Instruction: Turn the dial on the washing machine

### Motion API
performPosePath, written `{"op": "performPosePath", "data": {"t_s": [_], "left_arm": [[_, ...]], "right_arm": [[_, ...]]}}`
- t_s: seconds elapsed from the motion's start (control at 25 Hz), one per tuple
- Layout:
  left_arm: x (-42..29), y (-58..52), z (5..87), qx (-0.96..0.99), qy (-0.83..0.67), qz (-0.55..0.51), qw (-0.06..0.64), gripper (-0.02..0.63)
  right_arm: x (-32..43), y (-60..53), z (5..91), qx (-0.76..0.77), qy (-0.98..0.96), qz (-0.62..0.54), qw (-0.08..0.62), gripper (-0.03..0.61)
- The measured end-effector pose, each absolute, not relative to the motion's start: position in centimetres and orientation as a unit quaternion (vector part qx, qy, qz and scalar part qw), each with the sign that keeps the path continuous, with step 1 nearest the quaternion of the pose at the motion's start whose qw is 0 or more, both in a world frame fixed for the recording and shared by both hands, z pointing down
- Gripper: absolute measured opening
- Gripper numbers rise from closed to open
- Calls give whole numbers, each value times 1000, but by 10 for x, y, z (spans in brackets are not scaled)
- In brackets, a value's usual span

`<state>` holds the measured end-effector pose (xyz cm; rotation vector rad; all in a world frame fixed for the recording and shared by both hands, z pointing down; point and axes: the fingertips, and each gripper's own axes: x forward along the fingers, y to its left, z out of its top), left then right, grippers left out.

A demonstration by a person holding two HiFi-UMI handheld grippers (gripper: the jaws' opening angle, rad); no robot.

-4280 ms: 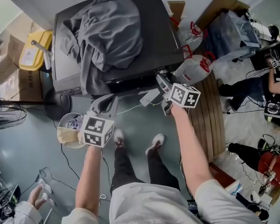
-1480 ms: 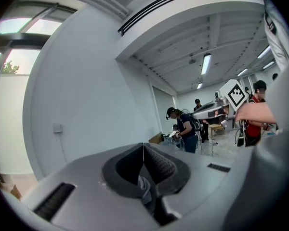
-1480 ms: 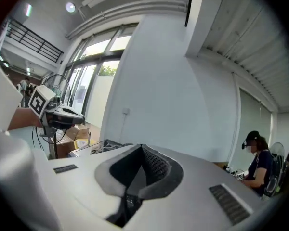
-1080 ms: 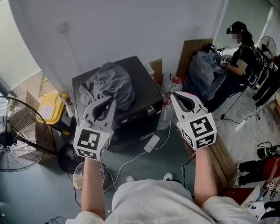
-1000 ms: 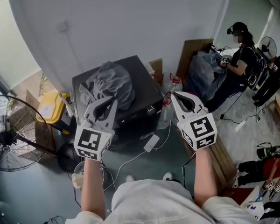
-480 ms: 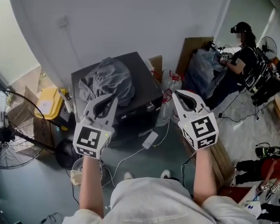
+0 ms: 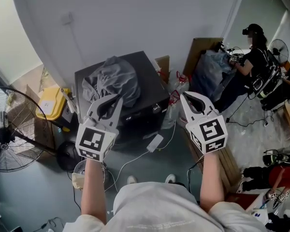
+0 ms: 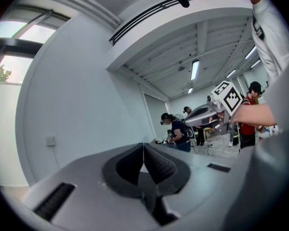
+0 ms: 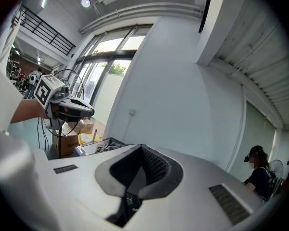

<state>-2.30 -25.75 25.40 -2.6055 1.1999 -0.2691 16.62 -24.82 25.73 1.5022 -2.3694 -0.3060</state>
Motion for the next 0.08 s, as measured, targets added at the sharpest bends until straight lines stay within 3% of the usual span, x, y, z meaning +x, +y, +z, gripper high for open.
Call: {"op": "performPosePath", "data": {"t_s": [0.08], "left_arm": [[-24, -258, 256, -897, 413, -93, 128, 17]], "right_arm": [[166, -249, 259, 526, -829, -106, 160, 15]]}}
